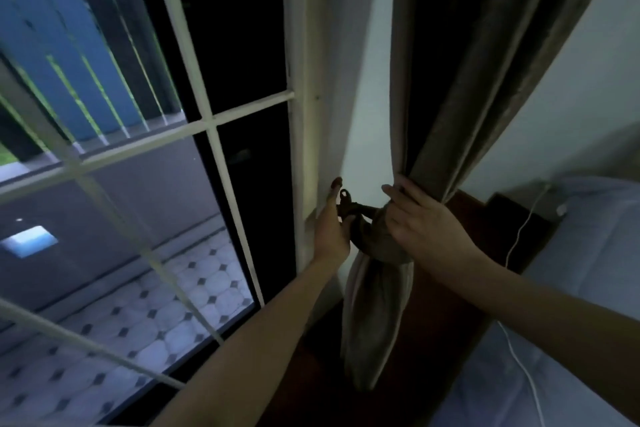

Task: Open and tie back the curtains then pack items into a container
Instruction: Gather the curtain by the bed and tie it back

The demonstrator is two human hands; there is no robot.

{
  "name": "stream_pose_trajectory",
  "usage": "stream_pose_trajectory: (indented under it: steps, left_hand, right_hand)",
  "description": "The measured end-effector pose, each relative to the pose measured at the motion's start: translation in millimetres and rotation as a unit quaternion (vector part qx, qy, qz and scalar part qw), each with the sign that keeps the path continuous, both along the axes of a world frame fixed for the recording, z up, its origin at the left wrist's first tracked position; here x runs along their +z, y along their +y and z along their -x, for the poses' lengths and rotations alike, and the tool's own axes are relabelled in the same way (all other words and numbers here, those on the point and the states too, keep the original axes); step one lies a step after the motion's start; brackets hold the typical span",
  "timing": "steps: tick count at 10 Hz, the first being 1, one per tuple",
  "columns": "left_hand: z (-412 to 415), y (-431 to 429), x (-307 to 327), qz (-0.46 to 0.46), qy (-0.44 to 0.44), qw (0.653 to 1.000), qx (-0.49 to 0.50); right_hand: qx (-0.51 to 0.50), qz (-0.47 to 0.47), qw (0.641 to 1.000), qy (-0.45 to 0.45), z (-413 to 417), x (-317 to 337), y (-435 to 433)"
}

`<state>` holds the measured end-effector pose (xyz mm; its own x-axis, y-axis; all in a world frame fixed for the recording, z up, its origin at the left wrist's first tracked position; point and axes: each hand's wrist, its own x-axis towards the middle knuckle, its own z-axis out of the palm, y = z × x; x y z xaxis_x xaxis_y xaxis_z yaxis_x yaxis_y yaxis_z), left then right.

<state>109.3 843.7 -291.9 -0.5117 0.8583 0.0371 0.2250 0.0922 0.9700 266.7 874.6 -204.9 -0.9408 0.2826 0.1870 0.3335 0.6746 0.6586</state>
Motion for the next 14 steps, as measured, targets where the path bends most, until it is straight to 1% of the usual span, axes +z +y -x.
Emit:
stream_pose_trajectory:
  steps: [1, 2, 4, 5, 6, 7, 8, 9, 10, 11, 12, 13, 14]
  left_hand:
    - [-1.6, 8.4, 3.5, 0.010, 0.054, 0.998, -0.021]
    - [0.8, 13.9, 4.6, 0.007, 0.112, 0.994, 0.009]
    - [-6.6, 26.4, 0.2, 0.006, 0.164, 0.986, 0.021]
    - [-6.6, 29.4, -10.2, 0.037, 0.184, 0.982, 0.014]
    - [-2.4, 34.9, -22.8, 0.132, 0.293, 0.947, -0.015]
    - [3.4, 40.4, -33.2, 0.171, 0.440, 0.881, -0.037]
    - [7.0, 37.0, -25.3, 0.131, 0.405, 0.905, -0.023]
    - [15.9, 36.5, -23.8, 0.071, 0.387, 0.919, 0.018]
    - [17.9, 35.8, -22.9, 0.090, 0.409, 0.908, -0.008]
    - [15.8, 40.2, -30.5, 0.129, 0.459, 0.878, -0.037]
    - [22.5, 42.3, -42.5, 0.101, 0.477, 0.873, -0.015]
    - [19.4, 43.6, -39.2, 0.107, 0.455, 0.884, -0.023]
    - [15.4, 43.7, -29.5, 0.156, 0.456, 0.876, -0.014]
  right_hand:
    - [0.014, 0.005, 1.000, 0.014, -1.1, 1.6, 4.1]
    - [0.022, 0.020, 0.999, 0.028, 0.6, 1.4, 8.2]
    - [0.022, 0.035, 0.998, 0.046, 0.4, 1.3, 16.2]
    - [0.025, 0.032, 0.998, 0.054, -1.8, 2.9, 17.6]
    - [0.029, 0.038, 0.997, 0.055, 0.3, 2.1, 18.4]
    - [0.023, 0.045, 0.998, 0.048, 4.5, 1.7, 18.6]
    - [0.029, 0.050, 0.997, 0.055, 5.2, 0.6, 19.8]
    - [0.043, 0.046, 0.995, 0.082, 3.2, 1.0, 22.5]
    - [0.038, 0.045, 0.996, 0.063, 3.3, 0.9, 23.2]
    - [0.024, 0.044, 0.997, 0.053, 6.0, 0.7, 24.0]
    - [0.043, 0.047, 0.995, 0.074, 5.0, -1.7, 26.2]
    - [0.050, 0.033, 0.995, 0.080, 3.5, -2.6, 27.6]
    - [0.047, 0.027, 0.996, 0.074, 4.7, -2.9, 28.4]
